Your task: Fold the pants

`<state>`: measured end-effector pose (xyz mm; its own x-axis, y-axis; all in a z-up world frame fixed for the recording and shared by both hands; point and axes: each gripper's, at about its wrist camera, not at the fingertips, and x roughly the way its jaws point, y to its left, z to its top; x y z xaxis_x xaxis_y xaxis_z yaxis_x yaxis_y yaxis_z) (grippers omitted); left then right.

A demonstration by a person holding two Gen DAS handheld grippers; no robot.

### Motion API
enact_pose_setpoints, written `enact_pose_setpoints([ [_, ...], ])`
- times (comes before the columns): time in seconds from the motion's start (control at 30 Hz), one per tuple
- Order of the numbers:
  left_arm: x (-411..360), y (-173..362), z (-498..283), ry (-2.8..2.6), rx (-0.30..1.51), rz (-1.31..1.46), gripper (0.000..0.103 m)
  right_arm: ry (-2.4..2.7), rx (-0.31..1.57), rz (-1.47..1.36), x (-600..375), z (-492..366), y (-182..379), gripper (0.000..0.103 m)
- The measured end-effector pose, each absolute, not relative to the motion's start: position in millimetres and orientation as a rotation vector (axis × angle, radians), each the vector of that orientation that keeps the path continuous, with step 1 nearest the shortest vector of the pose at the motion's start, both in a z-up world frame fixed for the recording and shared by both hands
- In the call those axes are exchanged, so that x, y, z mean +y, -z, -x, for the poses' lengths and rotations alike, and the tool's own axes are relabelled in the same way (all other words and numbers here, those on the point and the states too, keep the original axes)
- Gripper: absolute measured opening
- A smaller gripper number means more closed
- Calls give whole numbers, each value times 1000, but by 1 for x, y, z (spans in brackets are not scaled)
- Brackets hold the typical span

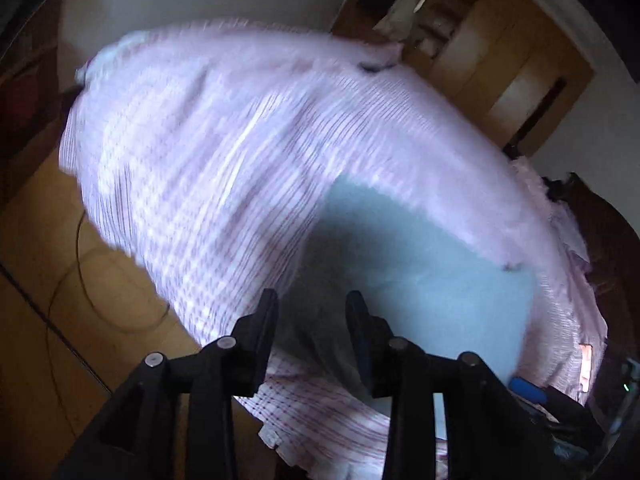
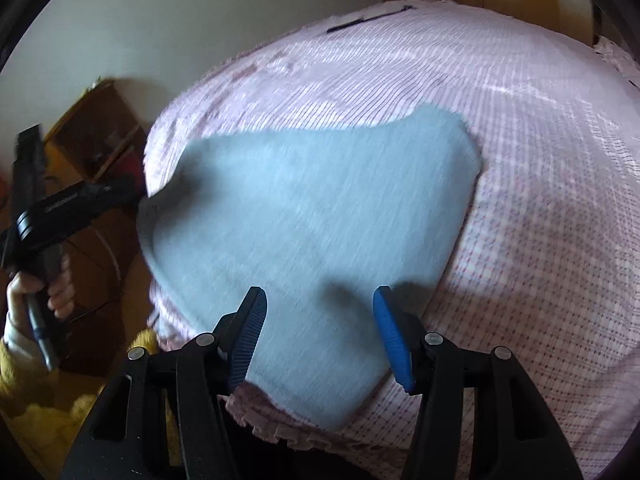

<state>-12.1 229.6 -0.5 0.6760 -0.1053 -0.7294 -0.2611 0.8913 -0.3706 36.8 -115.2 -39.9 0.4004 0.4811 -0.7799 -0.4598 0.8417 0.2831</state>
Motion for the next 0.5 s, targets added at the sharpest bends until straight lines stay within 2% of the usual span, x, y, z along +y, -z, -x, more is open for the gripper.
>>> enact_pose_setpoints([
  [0.17,211,-40,8,-81,732,332,46,-530,930,-32,-122,-58,25,49],
  [0.23,201,-40,-7,-80,751,283,40,-504,915,-31,-124,-67,22,49],
  [0.27,196,-38,-16,-68,762,275,30,-492,911,-33,-124,-73,21,49],
  [0.3,192,-35,-27,-46,774,276,26,-480,910,-35,-125,-80,22,49],
  [0.5,171,-7,-74,-2,860,227,25,-385,926,-16,-122,-121,44,49],
])
